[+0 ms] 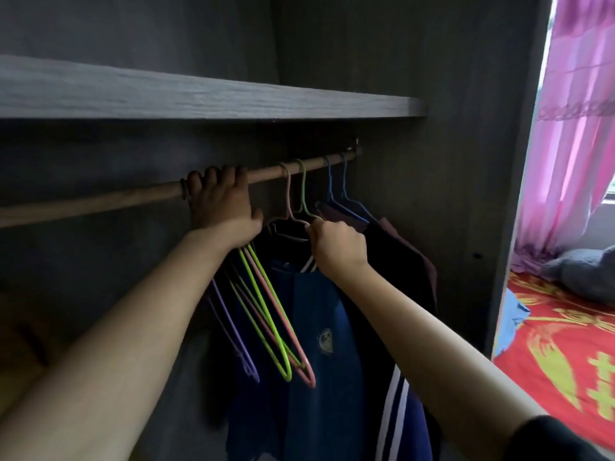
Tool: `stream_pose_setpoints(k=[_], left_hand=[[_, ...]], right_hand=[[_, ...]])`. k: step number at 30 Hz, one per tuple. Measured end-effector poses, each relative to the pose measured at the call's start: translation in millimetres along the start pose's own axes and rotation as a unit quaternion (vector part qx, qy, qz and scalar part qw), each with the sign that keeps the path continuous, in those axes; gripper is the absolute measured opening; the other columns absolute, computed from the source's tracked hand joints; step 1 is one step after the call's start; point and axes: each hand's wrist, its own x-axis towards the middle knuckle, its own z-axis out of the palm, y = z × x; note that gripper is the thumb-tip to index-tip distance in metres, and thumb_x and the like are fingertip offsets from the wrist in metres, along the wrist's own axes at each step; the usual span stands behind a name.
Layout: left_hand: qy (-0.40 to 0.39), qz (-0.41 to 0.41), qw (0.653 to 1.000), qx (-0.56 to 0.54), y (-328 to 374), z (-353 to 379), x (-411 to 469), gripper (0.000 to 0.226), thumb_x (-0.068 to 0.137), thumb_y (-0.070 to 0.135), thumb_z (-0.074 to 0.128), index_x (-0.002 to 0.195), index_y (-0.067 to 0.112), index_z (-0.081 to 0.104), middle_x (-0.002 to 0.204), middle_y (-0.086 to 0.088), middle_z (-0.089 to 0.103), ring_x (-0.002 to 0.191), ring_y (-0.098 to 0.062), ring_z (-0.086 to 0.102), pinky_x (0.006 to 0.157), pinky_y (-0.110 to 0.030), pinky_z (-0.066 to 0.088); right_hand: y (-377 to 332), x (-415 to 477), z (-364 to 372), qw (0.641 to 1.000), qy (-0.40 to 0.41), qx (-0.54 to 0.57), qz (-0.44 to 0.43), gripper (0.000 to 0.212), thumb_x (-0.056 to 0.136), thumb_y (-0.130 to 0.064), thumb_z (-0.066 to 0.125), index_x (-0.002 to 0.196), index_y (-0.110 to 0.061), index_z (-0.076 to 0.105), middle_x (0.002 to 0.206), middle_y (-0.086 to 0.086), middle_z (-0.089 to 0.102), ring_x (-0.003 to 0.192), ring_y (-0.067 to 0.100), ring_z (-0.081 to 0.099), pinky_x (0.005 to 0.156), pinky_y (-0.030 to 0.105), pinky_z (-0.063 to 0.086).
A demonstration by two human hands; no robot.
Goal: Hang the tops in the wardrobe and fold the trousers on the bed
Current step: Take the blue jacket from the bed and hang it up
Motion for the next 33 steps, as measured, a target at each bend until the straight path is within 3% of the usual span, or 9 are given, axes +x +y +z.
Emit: stream_pose_setpoints(k=[7, 11, 15, 20, 24, 27, 30, 33], left_hand=[[0.021, 0.003, 1.000, -0.019, 2, 3, -3, 0.071, 0.079, 0.049, 0.060, 0.133, 0.006, 0.048, 0.127, -0.018, 0.052, 0.116, -0.037, 0.043, 0.101, -0.048, 0.020], [0.035, 0.003, 0.999, -0.030, 1, 3, -4, 0.069, 0.080, 0.047, 0.060, 0.133, 0.003, 0.049, 0.127, -0.019, 0.053, 0.115, -0.037, 0.045, 0.101, -0.048, 0.023], [0.004, -0.003, 0.999, -0.036, 4, -9, -7, 0.067, 0.086, 0.047, 0.055, 0.136, 0.003, 0.047, 0.138, -0.020, 0.049, 0.122, -0.037, 0.042, 0.106, -0.050, 0.025], [0.023, -0.087, 0.991, -0.104, 42, -45, -19, 0.056, 0.094, 0.041, 0.045, 0.140, 0.009, 0.049, 0.154, -0.016, 0.035, 0.141, -0.041, 0.028, 0.114, -0.060, 0.014], [0.113, -0.036, 0.976, -0.184, 142, -89, -47, 0.058, 0.097, 0.048, 0.036, 0.144, 0.015, 0.045, 0.156, -0.016, 0.033, 0.145, -0.038, 0.024, 0.115, -0.059, 0.016], [0.153, 0.032, 0.952, -0.263, 251, -112, -79, 0.059, 0.100, 0.047, 0.037, 0.148, 0.013, 0.040, 0.159, -0.015, 0.028, 0.148, -0.034, 0.021, 0.117, -0.055, 0.017], [0.132, 0.065, 0.936, -0.319, 365, -121, -112, 0.062, 0.100, 0.047, 0.036, 0.151, 0.012, 0.035, 0.161, -0.015, 0.023, 0.149, -0.034, 0.018, 0.117, -0.056, 0.015], [0.038, 0.056, 0.918, -0.390, 474, -116, -153, 0.065, 0.099, 0.050, 0.031, 0.152, 0.012, 0.033, 0.162, -0.012, 0.022, 0.149, -0.032, 0.017, 0.117, -0.056, 0.015]], right_hand=[[16, -15, -10, 0.998, -0.052, 0.040, -0.009, 0.044, 0.103, -0.054, 0.034, 0.106, -0.020, 0.061, 0.099, 0.010, 0.068, 0.092, 0.039, 0.064, 0.063, 0.036, 0.040], [41, -36, -31, 0.999, 0.015, 0.052, 0.003, 0.046, 0.101, -0.059, 0.031, 0.114, -0.028, 0.062, 0.111, 0.002, 0.068, 0.101, 0.030, 0.064, 0.071, 0.037, 0.044], [78, -66, -59, 0.997, 0.068, 0.025, -0.004, 0.040, 0.101, -0.057, 0.034, 0.114, -0.032, 0.062, 0.110, -0.001, 0.066, 0.096, 0.028, 0.066, 0.068, 0.035, 0.043], [146, -97, -114, 0.992, 0.123, 0.015, 0.022, 0.037, 0.100, -0.057, 0.038, 0.113, -0.033, 0.062, 0.106, -0.001, 0.066, 0.096, 0.032, 0.066, 0.070, 0.035, 0.043], [207, -127, -159, 0.985, 0.163, 0.029, 0.042, 0.029, 0.100, -0.053, 0.041, 0.115, -0.035, 0.058, 0.113, -0.005, 0.064, 0.093, 0.027, 0.068, 0.076, 0.039, 0.051], [264, -168, -185, 0.984, 0.171, 0.001, 0.047, 0.029, 0.101, -0.051, 0.044, 0.121, -0.034, 0.057, 0.117, -0.005, 0.061, 0.090, 0.025, 0.070, 0.069, 0.037, 0.050], [341, -228, -208, 0.985, 0.145, -0.066, 0.062, 0.031, 0.100, -0.046, 0.049, 0.124, -0.028, 0.059, 0.117, -0.003, 0.060, 0.098, 0.027, 0.067, 0.066, 0.034, 0.047], [432, -295, -240, 0.983, 0.076, -0.124, 0.107, 0.038, 0.100, -0.046, 0.048, 0.130, -0.023, 0.056, 0.121, 0.001, 0.057, 0.104, 0.029, 0.063, 0.066, 0.037, 0.049]])
